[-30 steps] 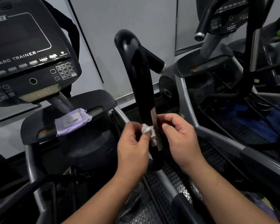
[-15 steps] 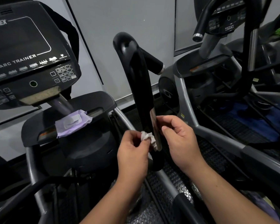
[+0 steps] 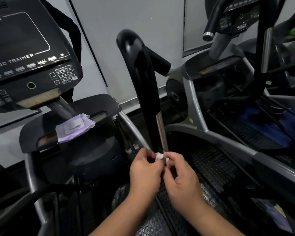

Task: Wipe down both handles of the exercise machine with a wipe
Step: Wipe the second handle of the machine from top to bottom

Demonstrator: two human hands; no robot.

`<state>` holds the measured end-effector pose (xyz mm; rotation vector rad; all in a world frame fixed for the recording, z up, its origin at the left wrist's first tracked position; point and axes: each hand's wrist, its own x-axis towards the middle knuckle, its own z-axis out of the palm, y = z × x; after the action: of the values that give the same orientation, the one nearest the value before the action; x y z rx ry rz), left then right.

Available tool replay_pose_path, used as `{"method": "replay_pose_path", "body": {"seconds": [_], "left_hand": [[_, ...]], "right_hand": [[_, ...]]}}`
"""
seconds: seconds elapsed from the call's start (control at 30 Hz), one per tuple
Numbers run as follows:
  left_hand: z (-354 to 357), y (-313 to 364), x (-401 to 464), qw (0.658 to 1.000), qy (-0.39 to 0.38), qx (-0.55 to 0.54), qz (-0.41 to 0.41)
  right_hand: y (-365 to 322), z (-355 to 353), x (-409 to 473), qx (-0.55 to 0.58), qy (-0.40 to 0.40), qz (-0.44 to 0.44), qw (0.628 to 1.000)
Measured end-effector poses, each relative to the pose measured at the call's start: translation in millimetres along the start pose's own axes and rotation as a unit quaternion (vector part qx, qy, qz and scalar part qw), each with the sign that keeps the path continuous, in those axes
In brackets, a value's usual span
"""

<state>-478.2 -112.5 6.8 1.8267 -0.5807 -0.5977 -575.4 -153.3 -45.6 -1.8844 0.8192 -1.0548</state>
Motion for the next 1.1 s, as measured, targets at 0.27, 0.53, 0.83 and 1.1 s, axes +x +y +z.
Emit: {"method": "replay_pose_path", "body": {"seconds": [0.27, 0.53, 0.83, 1.1], "left_hand": [[-9.8, 3.8, 1.3, 1.0, -0.019, 0.012, 0.021], [-11.5, 52.5, 26.4, 0.985, -0.042, 0.099, 0.138], [-10.2, 57.3, 51.4, 0.981, -0.107, 0.086, 0.136], [-12.3, 54.4, 51.9, 0.98, -0.116, 0.072, 0.147]], "right_hand": [[5.2, 6.3, 10.1, 0.016, 0.035, -0.006, 0.999], [19.4, 17.3, 7.0, 0.044, 0.078, 0.038, 0.995], [24.9, 18.6, 15.6, 0.094, 0.101, 0.149, 0.979], [30.2, 14.4, 25.2, 0.156, 0.098, 0.227, 0.956]]}}
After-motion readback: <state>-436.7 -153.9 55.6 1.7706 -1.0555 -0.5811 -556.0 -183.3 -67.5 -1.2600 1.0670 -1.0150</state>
